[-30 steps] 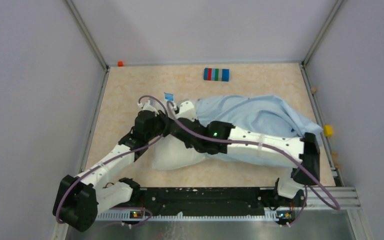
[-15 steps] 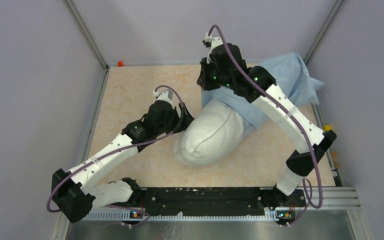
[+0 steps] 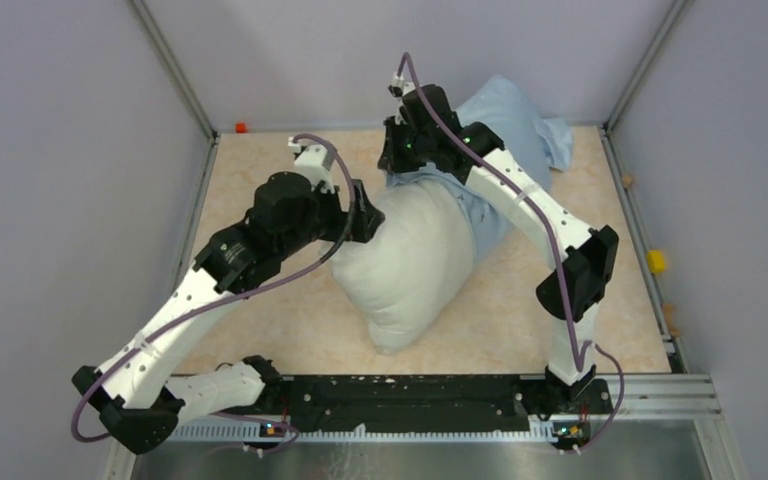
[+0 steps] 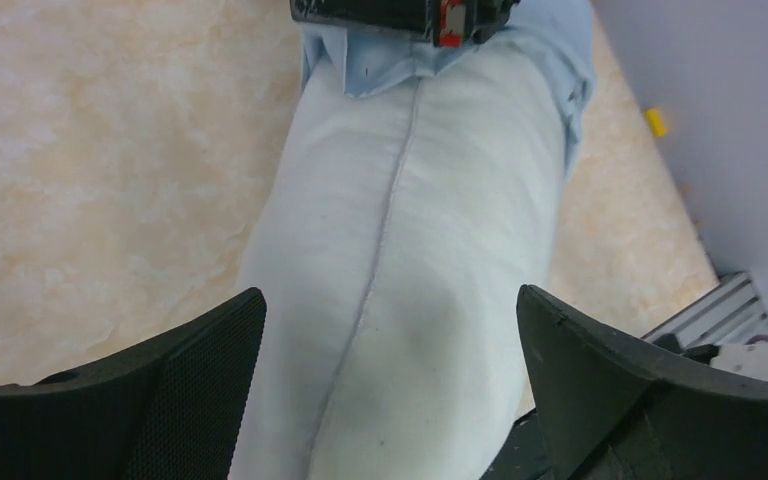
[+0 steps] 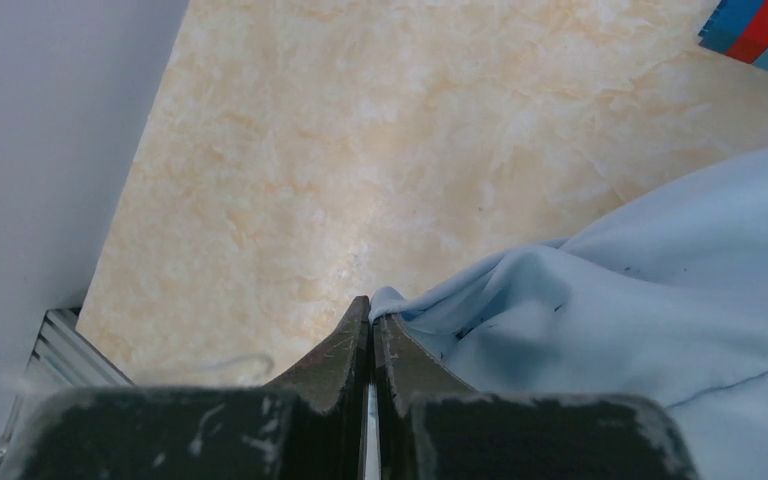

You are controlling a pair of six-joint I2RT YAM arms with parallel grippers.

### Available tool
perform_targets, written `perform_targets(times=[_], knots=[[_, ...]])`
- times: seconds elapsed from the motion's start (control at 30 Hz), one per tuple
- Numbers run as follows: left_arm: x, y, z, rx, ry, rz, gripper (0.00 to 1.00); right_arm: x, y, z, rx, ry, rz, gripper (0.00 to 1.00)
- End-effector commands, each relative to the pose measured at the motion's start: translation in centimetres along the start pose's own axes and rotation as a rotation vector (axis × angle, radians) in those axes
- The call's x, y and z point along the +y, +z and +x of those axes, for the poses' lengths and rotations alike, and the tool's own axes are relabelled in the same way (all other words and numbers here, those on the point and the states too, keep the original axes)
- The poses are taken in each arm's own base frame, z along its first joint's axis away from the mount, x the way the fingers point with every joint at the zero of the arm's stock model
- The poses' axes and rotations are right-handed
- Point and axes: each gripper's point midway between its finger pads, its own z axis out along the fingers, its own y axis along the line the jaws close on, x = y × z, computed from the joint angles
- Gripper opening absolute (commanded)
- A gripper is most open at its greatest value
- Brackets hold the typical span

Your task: Put the pillow into the pillowcase

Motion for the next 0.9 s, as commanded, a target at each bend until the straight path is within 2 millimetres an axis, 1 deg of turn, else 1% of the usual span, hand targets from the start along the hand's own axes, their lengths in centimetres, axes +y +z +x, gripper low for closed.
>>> perform_targets(times=[0.0, 0.07, 0.17, 0.23, 0.27, 0.3, 0.37, 0.43, 0.47, 0.5, 0.57, 0.6, 0.67, 0.7, 0.73, 0.8, 0.83, 0.87], knots=[[1.8, 1.9, 3.8, 0.138, 0.138, -0.034, 0.99, 2.7, -3.1, -4.7, -0.175, 0.021, -0.084, 0.00], [2.6, 2.6, 4.5, 0.149, 0.156, -0.062, 0.99, 2.8, -4.2, -4.8, -0.183, 0.017, -0.076, 0.00], [2.9, 4.0, 5.2, 0.141, 0.175, -0.058, 0.99, 3.8, -6.7, -5.3, -0.220, -0.005, -0.063, 0.00], [3.2, 5.2, 5.8, 0.127, 0.176, -0.055, 0.92, 5.1, -9.0, -5.9, -0.258, -0.021, -0.081, 0.00], [3.4, 5.8, 5.9, 0.122, 0.173, -0.063, 0.85, 5.8, -9.8, -6.0, -0.268, -0.028, -0.097, 0.00], [3.4, 6.4, 6.0, 0.117, 0.167, -0.068, 0.73, 6.6, -10.4, -5.9, -0.273, -0.034, -0.115, 0.00], [3.2, 7.3, 6.1, 0.106, 0.153, -0.057, 0.39, 7.8, -11.5, -5.8, -0.283, -0.050, -0.145, 0.00], [3.0, 7.8, 5.8, 0.078, 0.129, -0.052, 0.11, 8.6, -11.8, -5.1, -0.269, -0.067, -0.162, 0.00], [3.0, 8.0, 5.4, 0.060, 0.120, -0.056, 0.03, 8.8, -11.8, -4.6, -0.257, -0.076, -0.165, 0.00], [3.0, 8.1, 5.2, 0.047, 0.113, -0.061, 0.00, 8.7, -11.8, -4.1, -0.243, -0.085, -0.158, 0.00], [3.1, 8.0, 4.5, 0.013, 0.096, -0.074, 0.00, 7.9, -11.6, -3.2, -0.226, -0.097, -0.130, 0.02], [2.9, 8.0, 4.2, 0.001, 0.092, -0.071, 0.00, 7.4, -11.7, -2.9, -0.230, -0.105, -0.113, 0.12], [2.9, 8.0, 4.0, -0.012, 0.082, -0.067, 0.00, 6.4, -12.1, -2.6, -0.243, -0.114, -0.082, 0.41], [3.0, 8.0, 4.1, -0.012, 0.081, -0.072, 0.00, 6.0, -12.6, -2.6, -0.256, -0.118, -0.068, 0.52], [3.1, 8.0, 4.2, -0.007, 0.081, -0.079, 0.00, 5.8, -13.2, -2.8, -0.270, -0.122, -0.061, 0.59], [3.5, 8.2, 4.5, 0.004, 0.080, -0.093, 0.00, 5.1, -14.7, -3.1, -0.297, -0.124, -0.033, 0.69], [3.5, 8.1, 4.6, 0.005, 0.079, -0.095, 0.00, 4.5, -15.5, -3.0, -0.311, -0.125, -0.014, 0.72], [3.6, 8.0, 4.6, 0.001, 0.079, -0.096, 0.00, 3.8, -16.2, -2.9, -0.322, -0.128, 0.009, 0.73]])
